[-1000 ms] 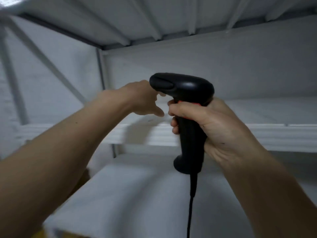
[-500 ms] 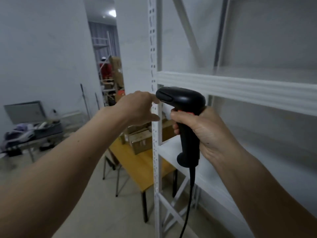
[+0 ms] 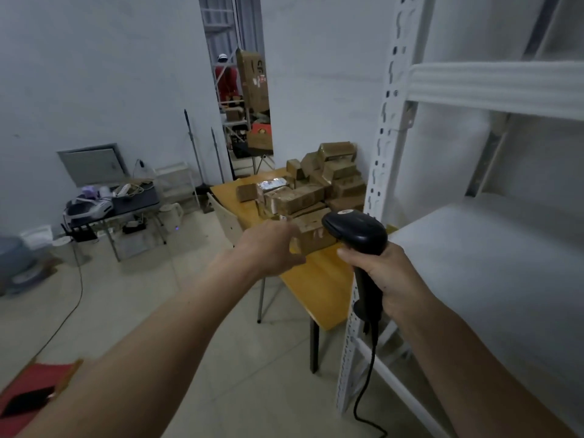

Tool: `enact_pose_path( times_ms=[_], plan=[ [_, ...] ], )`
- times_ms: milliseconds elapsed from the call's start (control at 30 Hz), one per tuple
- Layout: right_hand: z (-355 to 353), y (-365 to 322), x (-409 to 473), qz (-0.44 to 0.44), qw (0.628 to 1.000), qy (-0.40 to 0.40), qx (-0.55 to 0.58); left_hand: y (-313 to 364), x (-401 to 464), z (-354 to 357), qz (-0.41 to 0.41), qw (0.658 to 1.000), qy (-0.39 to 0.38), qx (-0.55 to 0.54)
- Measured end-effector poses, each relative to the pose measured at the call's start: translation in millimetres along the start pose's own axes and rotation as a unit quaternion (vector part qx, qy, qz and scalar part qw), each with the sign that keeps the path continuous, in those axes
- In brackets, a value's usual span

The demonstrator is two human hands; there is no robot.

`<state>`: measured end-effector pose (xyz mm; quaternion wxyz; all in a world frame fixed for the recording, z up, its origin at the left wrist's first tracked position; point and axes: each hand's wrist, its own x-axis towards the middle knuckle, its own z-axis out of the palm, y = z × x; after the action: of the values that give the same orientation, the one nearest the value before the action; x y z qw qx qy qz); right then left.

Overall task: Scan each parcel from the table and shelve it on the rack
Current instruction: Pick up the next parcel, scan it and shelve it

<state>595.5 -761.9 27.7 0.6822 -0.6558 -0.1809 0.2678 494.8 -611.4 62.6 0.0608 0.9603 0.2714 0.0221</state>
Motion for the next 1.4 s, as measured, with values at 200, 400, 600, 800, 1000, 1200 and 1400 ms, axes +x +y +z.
enact_pose_path(
  times_ms=[200,400,600,800,1000,1200,1400],
  plan=[
    [40,30,49,0.047,0.999,0.024,-0.006,-75,28,24,-0.041,0.998,-0.031,-0.02],
    [77,45,92,0.086,0.996,-0.004,0.005,-122,52,35,-0.061,0.997,-0.05,-0.025],
    [120,58,147,0.108,0.994,0.008,0.02,-166,101,41,-0.064,0.996,-0.063,-0.01],
    [147,74,232,0.124,0.992,0.027,0.023,-201,201,58,-0.044,0.996,-0.074,0.01],
    [153,86,328,0.156,0.985,0.066,0.028,-205,318,69,-0.001,0.993,-0.109,0.039],
    [174,93,404,0.18,0.981,0.07,0.027,-220,397,93,0.027,0.99,-0.133,0.046],
    [185,99,446,0.211,0.973,0.085,0.042,-240,460,124,0.033,0.988,-0.153,0.002]
  ],
)
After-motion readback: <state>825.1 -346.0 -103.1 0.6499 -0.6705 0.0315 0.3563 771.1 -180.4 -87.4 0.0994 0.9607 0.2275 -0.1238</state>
